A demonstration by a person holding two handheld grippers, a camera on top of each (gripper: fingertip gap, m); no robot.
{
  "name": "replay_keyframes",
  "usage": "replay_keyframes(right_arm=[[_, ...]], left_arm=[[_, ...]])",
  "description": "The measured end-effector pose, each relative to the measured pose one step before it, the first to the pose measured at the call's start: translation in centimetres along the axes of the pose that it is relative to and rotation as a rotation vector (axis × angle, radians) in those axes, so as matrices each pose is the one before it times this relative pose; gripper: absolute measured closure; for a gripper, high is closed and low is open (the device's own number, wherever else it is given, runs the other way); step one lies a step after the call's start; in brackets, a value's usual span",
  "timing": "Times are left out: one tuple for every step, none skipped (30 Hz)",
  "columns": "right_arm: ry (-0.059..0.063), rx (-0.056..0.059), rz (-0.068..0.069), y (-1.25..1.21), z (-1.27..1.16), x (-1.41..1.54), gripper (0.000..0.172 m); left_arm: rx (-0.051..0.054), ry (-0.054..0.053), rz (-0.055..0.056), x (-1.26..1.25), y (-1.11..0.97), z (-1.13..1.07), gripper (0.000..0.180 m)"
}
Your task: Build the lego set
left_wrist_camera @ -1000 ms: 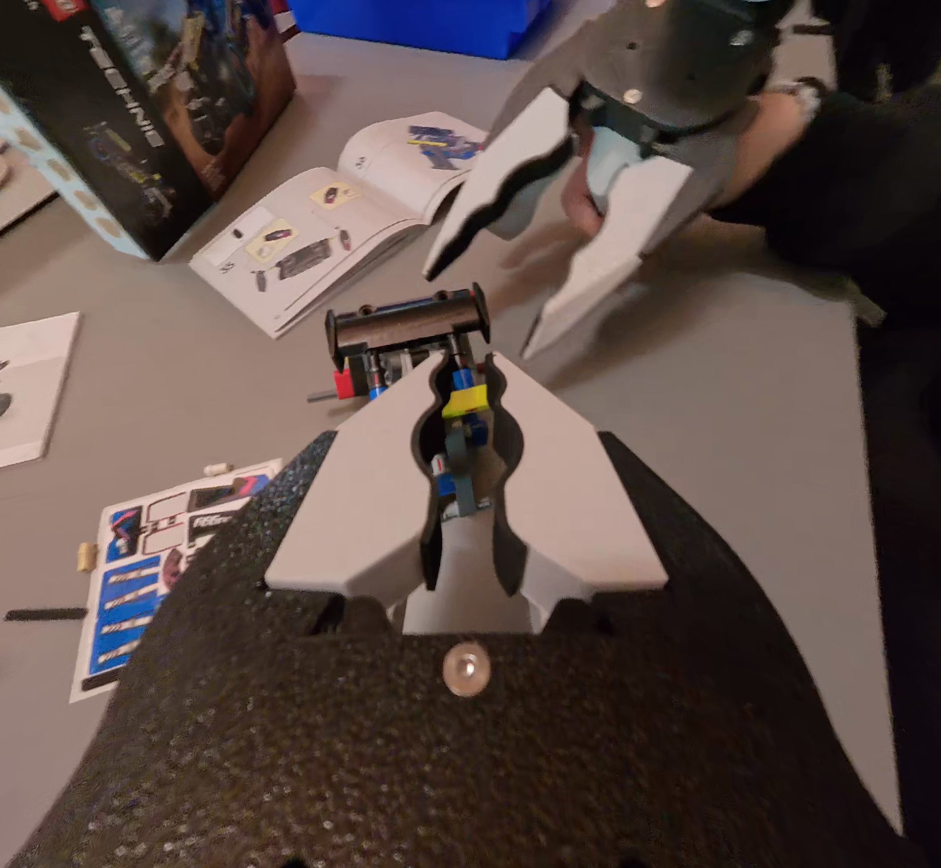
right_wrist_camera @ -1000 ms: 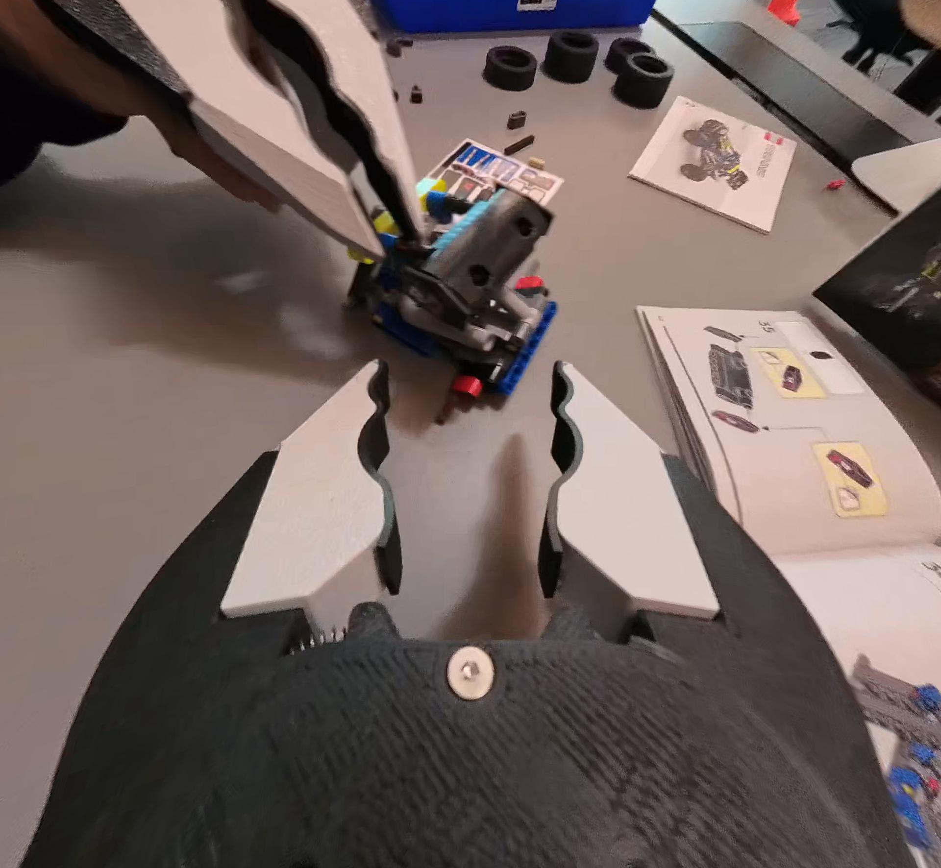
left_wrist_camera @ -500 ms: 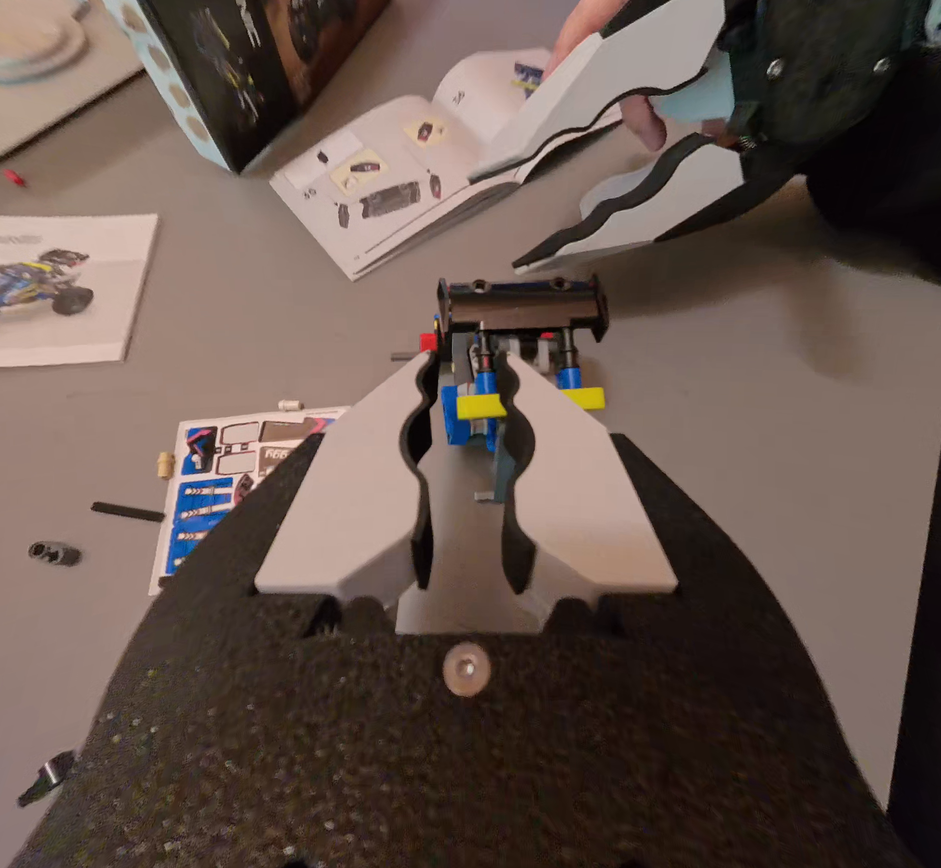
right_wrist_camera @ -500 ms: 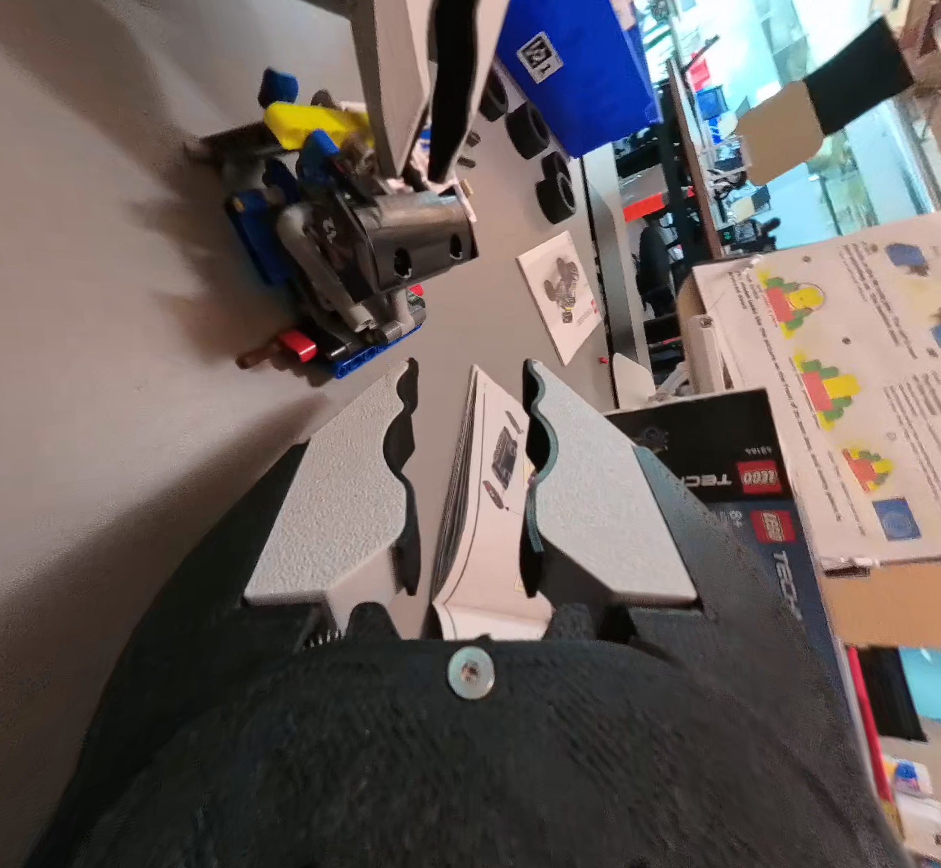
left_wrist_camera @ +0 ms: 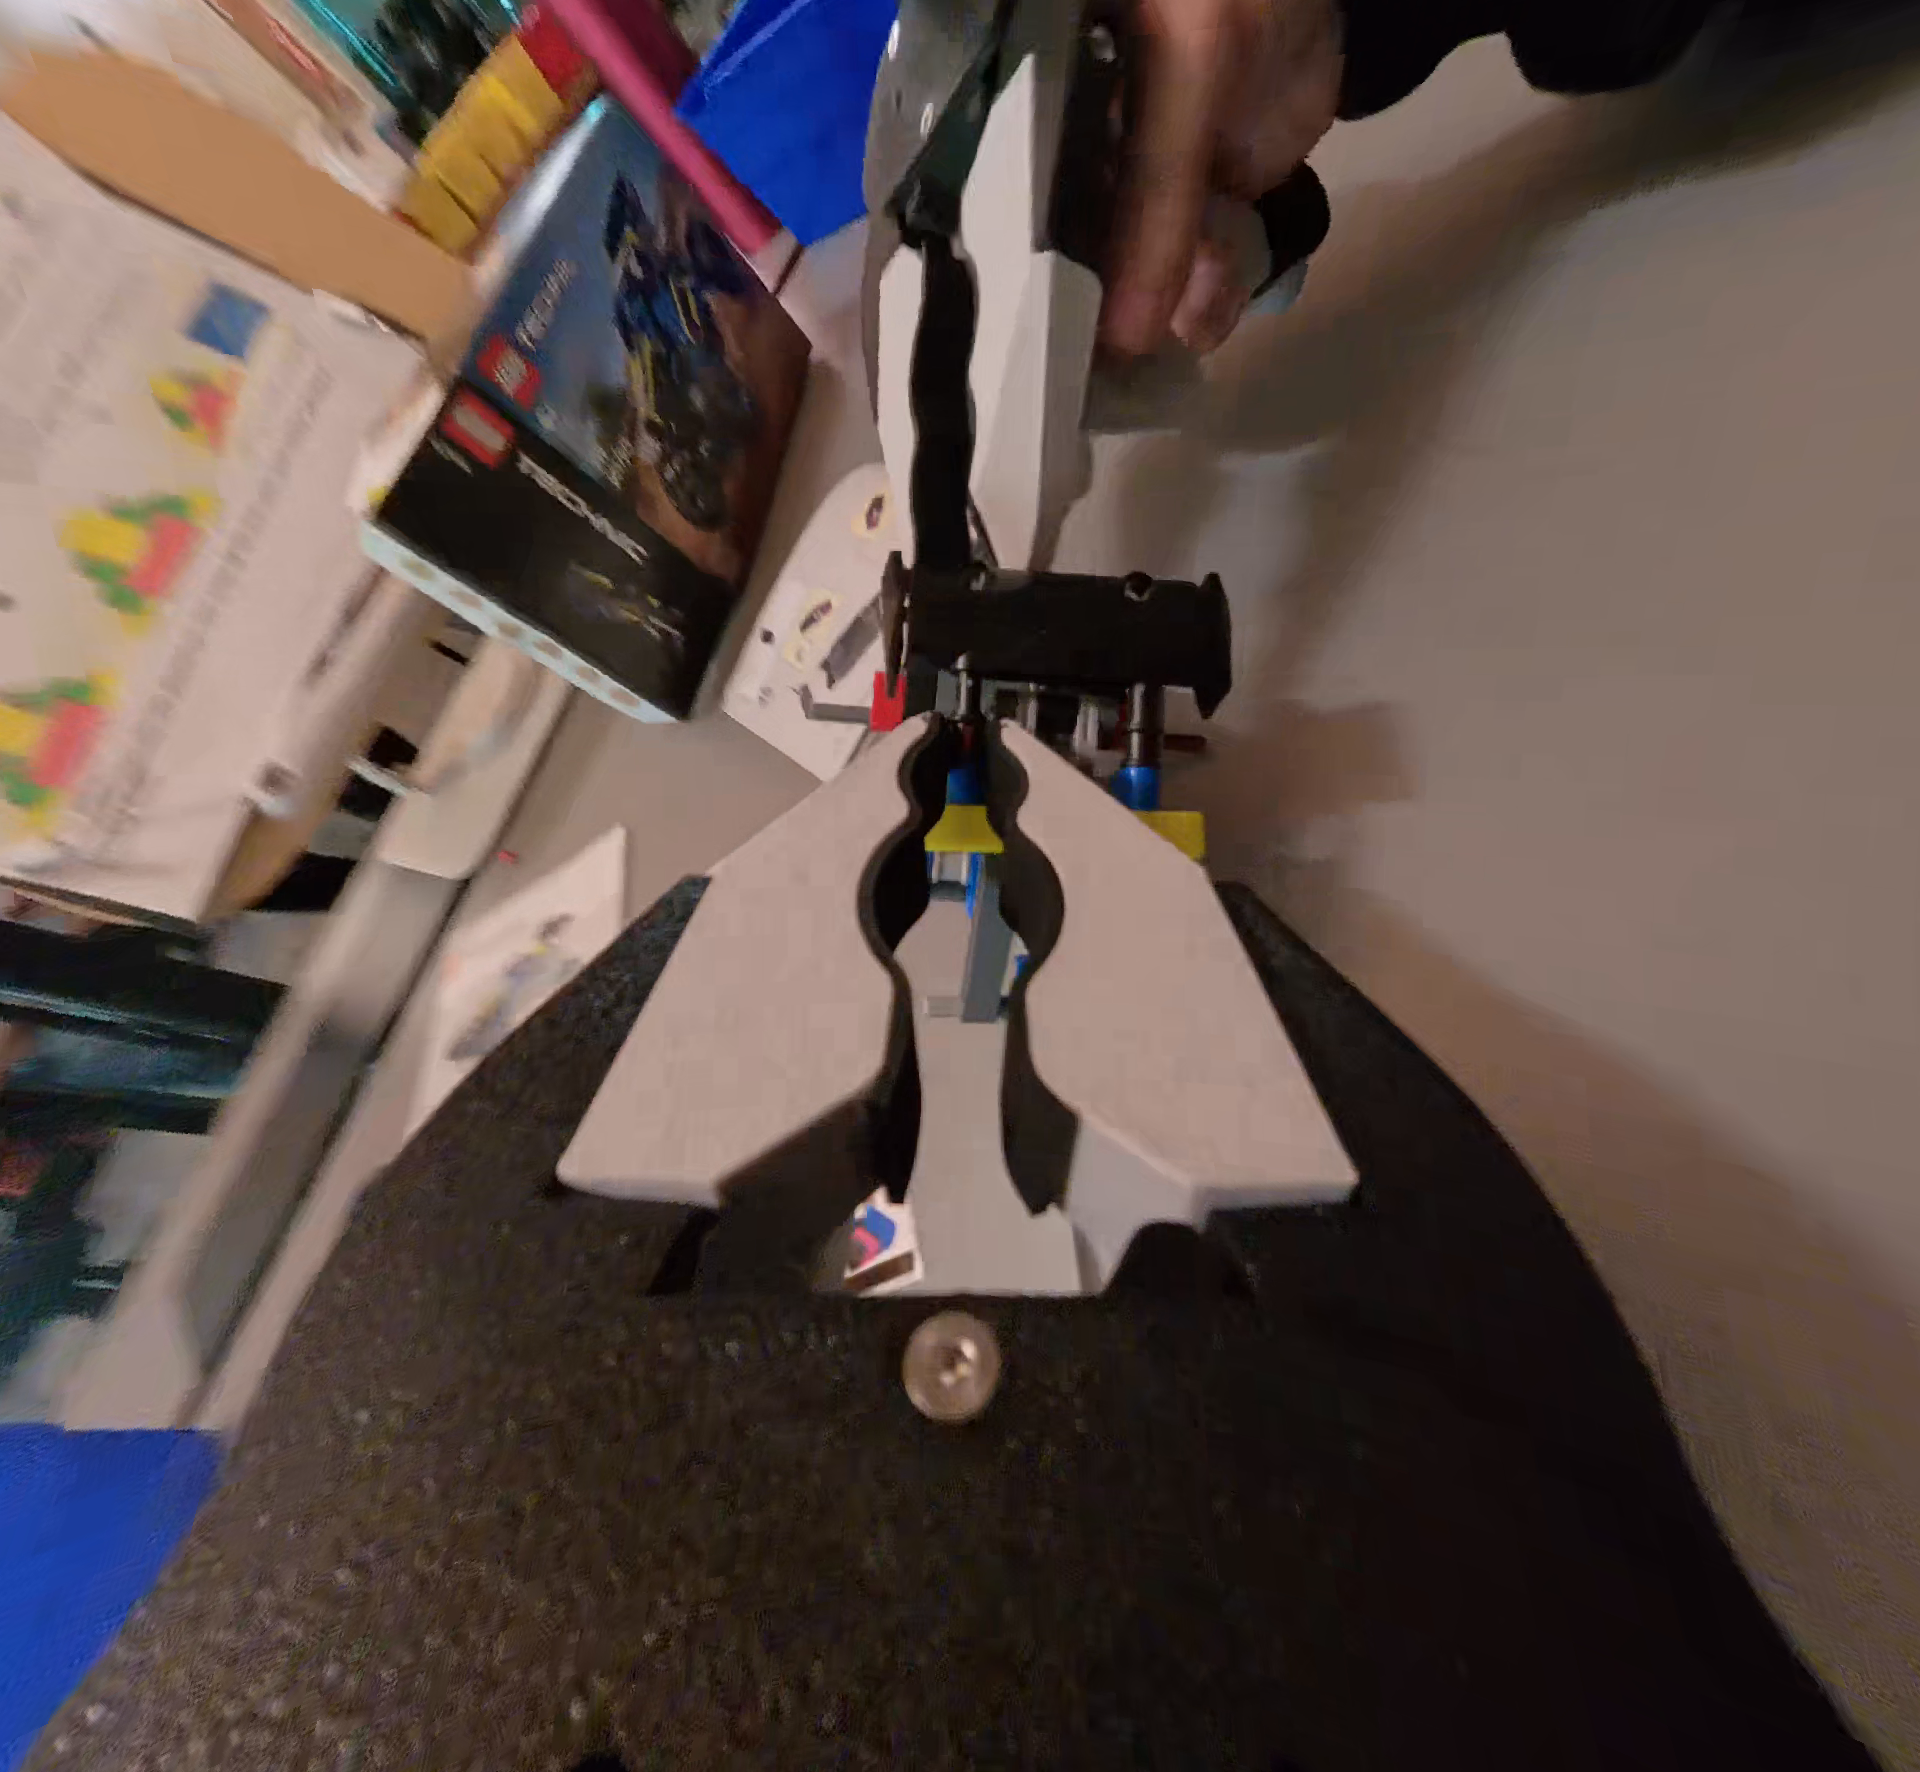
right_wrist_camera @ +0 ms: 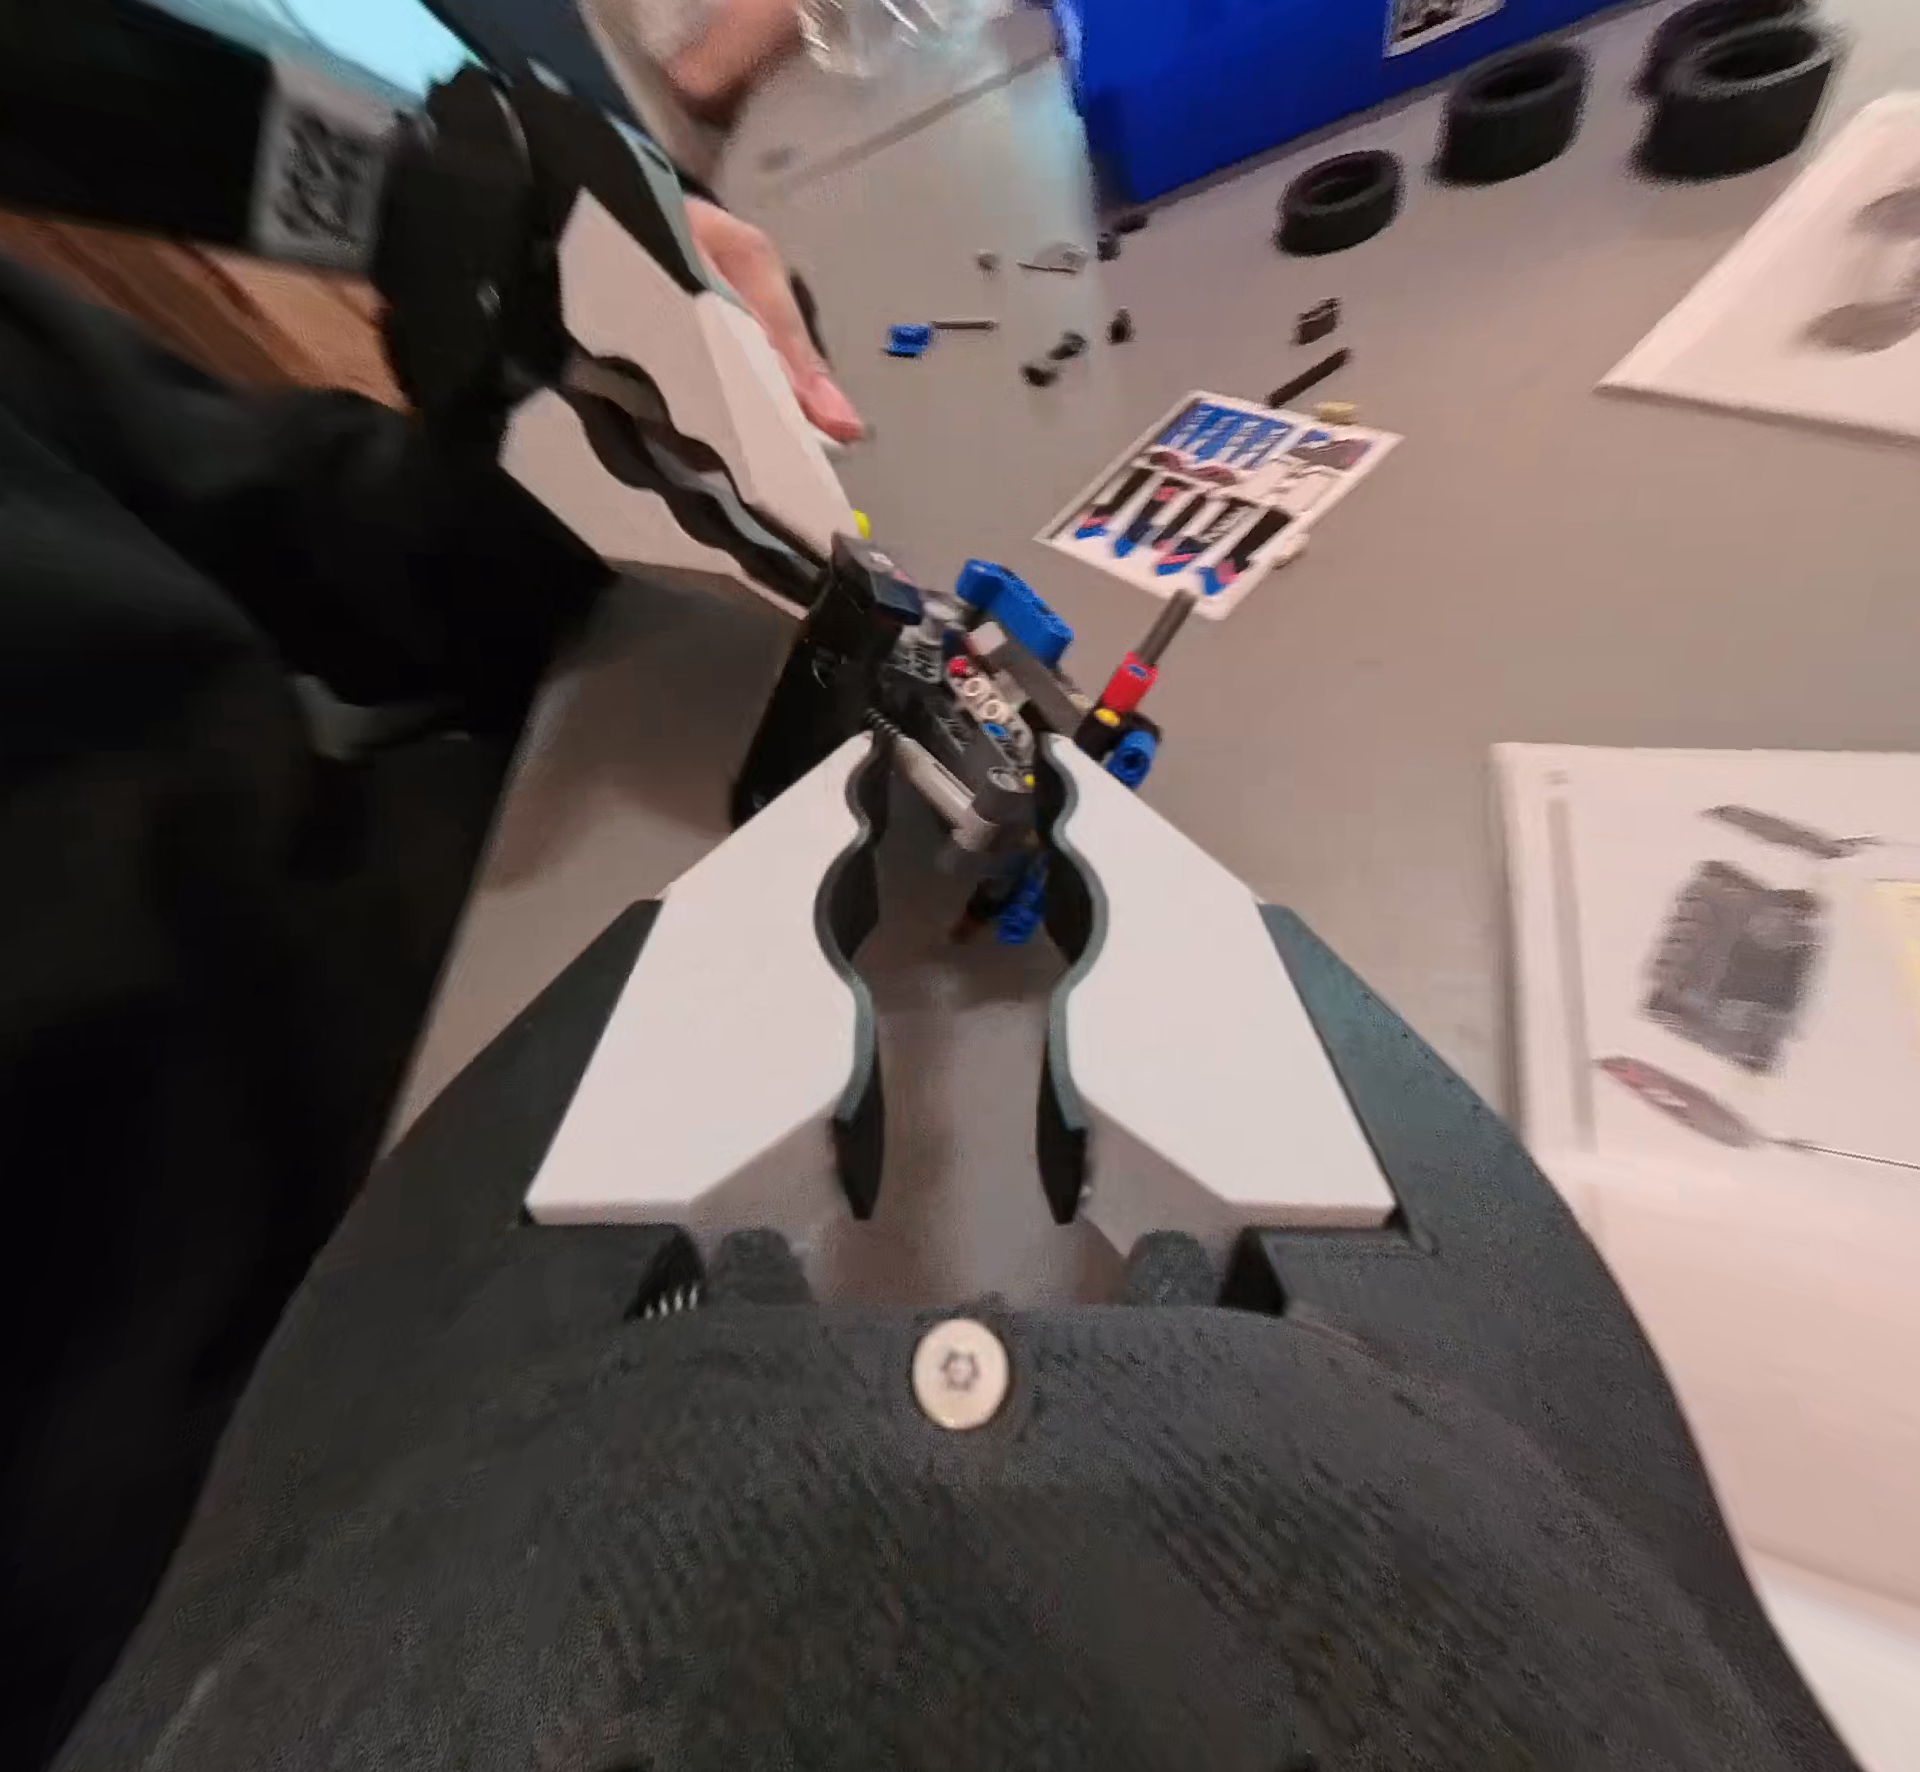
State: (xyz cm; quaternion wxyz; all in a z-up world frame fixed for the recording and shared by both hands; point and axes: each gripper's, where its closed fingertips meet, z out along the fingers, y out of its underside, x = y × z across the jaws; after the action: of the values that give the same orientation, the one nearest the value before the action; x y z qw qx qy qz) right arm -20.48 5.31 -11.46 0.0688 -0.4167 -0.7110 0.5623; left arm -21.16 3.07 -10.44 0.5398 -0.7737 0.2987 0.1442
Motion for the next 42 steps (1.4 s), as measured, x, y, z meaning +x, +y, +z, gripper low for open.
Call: replay_keyframes(right_arm=[[-0.0447,0.0219,0.0293,0.112,0.018,-0.477,0.149],[-0.0326,0.023,0.0135,0.115,-0.025,-0.358,0.148],[-0.0279,0.0241,0.0091,0.037,-0.056,-0.363,0.148],[-0.0291,0.0271,0.0108,-0.098,-0.074,-0.439,0.149],[-0.0326,0.0169,0.0067,-0.058,-0.175,-0.532,0.149],[-0.0379,0.0053,-0.0034,0.053,-0.325,-0.658,0.145],[-0.0232,0.0088,0.001,-0.026,-0.324,-0.521,0.135],[0.008,0.0161,0.0032,-0.158,-0.24,-0.128,0.135],[0.0116,0.0123,0.0,-0.153,0.044,-0.087,0.137],[-0.0311,0.0126,-0.0092,-0.152,0.315,-0.786,0.136],[-0.0512,0.0068,-0.0114,-0.072,0.455,-1.164,0.139],[-0.0129,-0.0066,-0.0125,0.035,0.536,-0.626,0.14],[0.0258,-0.0138,-0.0245,0.126,0.482,-0.114,0.138],[0.0179,-0.005,-0.0294,0.03,0.405,-0.258,0.14],[0.0043,0.0134,-0.0148,-0.196,0.381,-0.409,0.142],[0.0078,0.0267,0.0027,-0.324,0.338,-0.244,0.146],[0.0102,0.0303,0.0084,-0.293,0.263,-0.128,0.16],[-0.0223,0.0282,0.0025,-0.184,0.209,-0.615,0.162],[-0.0185,0.0232,0.0019,-0.119,0.137,-0.61,0.163],[-0.0177,0.0122,-0.012,0.031,0.123,-0.706,0.164],[-0.0102,0.0203,-0.0218,-0.161,0.108,-0.705,0.164],[-0.0139,0.0314,-0.0137,-0.311,0.109,-0.775,0.164],[-0.0199,0.0386,0.0087,-0.362,0.128,-0.804,0.164],[-0.0259,0.0505,0.0292,-0.487,0.139,-0.831,0.164],[-0.0248,0.054,0.0379,-0.527,0.14,-0.785,0.164],[-0.0224,0.0406,0.0203,-0.305,0.175,-0.809,0.164],[-0.0117,0.0229,-0.0104,-0.075,0.185,-0.762,0.164],[-0.0032,0.0137,-0.0069,0.019,0.204,-0.694,0.164],[-0.0079,0.0071,0.0126,0.006,0.177,-0.701,0.165],[-0.0164,0.0136,0.0077,-0.081,0.162,-0.825,0.164],[-0.0147,0.0199,0.0002,-0.08,0.169,-0.804,0.164],[-0.0003,0.0202,0.0099,-0.04,0.206,-0.611,0.165],[0.0026,0.0167,0.0119,0.061,0.207,-0.55,0.165],[-0.0039,0.0231,0.0138,0.077,0.176,-0.576,0.165],[-0.0083,0.0281,0.0202,0.067,0.165,-0.582,0.165],[-0.0106,0.0284,0.0197,0.095,0.098,-0.552,0.165],[0.0059,0.0338,0.0196,0.052,0.105,-0.291,0.165],[0.0158,0.0332,0.0268,0.075,0.069,-0.095,0.164],[0.0046,0.0226,0.0309,0.124,-0.011,-0.148,0.164],[0.0101,0.012,0.0117,0.216,-0.037,-0.099,0.164],[0.0206,-0.0016,-0.0042,0.325,-0.084,0.002,0.164],[0.009,0.0013,-0.0062,0.258,-0.061,-0.109,0.164]], left_arm=[[0.0076,-0.0266,0.0489,0.23,-0.225,-0.136,0.177],[0.0074,-0.0189,0.0393,0.226,-0.222,-0.135,0.177],[0.009,-0.0191,0.0326,0.168,-0.245,-0.17,0.177],[0.0097,-0.0184,0.0273,0.116,-0.283,-0.194,0.177],[0.0057,-0.0129,0.0221,0.122,-0.25,-0.192,0.177],[0.0009,-0.0101,0.0195,0.095,-0.191,-0.187,0.177],[-0.0023,-0.014,0.0202,0.028,-0.154,-0.173,0.177],[-0.0043,-0.018,0.0237,-0.011,-0.146,-0.184,0.177],[-0.0025,-0.0149,0.0227,0.014,-0.194,-0.174,0.177],[0.0001,-0.0099,0.0192,0.063,-0.253,-0.162,0.177],[-0.003,-0.0086,0.0185,0.049,-0.187,-0.116,0.177],[-0.0092,-0.005,0.0198,0.05,-0.081,-0.105,0.177],[-0.0128,-0.009,0.0247,-0.038,-0.009,-0.14,0.177],[-0.01,-0.0114,0.0263,-0.103,-0.075,-0.193,0.177],[-0.003,-0.0112,0.0205,-0.158,-0.202,-0.281,0.177],[0.0097,-0.0068,0.0109,-0.168,-0.423,-0.358,0.177],[0.0191,0.0014,0.0035,-0.108,-0.599,-0.406,0.177],[0.0044,0.004,0.0063,-0.105,-0.39,-0.379,0.177],[0.0078,0.0043,0.0164,-0.088,-0.427,-0.389,0.177],[0.0094,0.0017,0.0178,-0.077,-0.511,-0.401,0.177],[0.0065,-0.0028,0.0204,-0.11,-0.56,-0.417,0.177],[0.0085,-0.0059,0.0247,-0.185,-0.634,-0.453,0.178],[0.0102,-0.0063,0.0255,-0.261,-0.709,-0.48,0.178],[0.0114,-0.0056,0.0221,-0.34,-0.759,-0.485,0.178],[0.0057,-0.0012,0.0171,-0.331,-0.739,-0.429,0.178],[0.0017,0.0019,0.0215,-0.29,-0.698,-0.406,0.178],[-0.0003,0.0067,0.0336,-0.225,-0.623,-0.39,0.178],[-0.0019,0.0076,0.0361,-0.171,-0.551,-0.387,0.178],[0.0051,0.0057,0.0307,-0.156,-0.624,-0.416,0.178],[0.0152,0.0008,0.015,-0.217,-0.759,-0.434,0.178],[0.0141,-0.0014,0.0046,-0.243,-0.709,-0.394,0.178],[0.0029,0.0015,0.011,-0.155,-0.52,-0.354,0.177],[0.0006,0.0051,0.0173,-0.096,-0.475,-0.358,0.178],[0.0017,0.0043,0.0102,-0.098,-0.517,-0.356,0.178],[0.0052,0.0045,0.0041,-0.064,-0.567,-0.343,0.178],[0.0053,0.006,0.0019,-0.015,-0.533,-0.288,0.178],[-0.0115,0.0054,0.0011,-0.006,-0.259,-0.19,0.178],[-0.0153,0.0042,0.0092,0.029,-0.138,-0.118,0.178],[-0.0045,0.0032,0.0096,0.065,-0.212,-0.118,0.178],[-0.0026,0.0093,-0.0004,0.201,-0.151,-0.091,0.179],[0.0036,0.0101,-0.0064,0.284,-0.123,-0.074,0.178],[0.0141,-0.0018,-0.0135,0.21,-0.157,-0.084,0.179]])
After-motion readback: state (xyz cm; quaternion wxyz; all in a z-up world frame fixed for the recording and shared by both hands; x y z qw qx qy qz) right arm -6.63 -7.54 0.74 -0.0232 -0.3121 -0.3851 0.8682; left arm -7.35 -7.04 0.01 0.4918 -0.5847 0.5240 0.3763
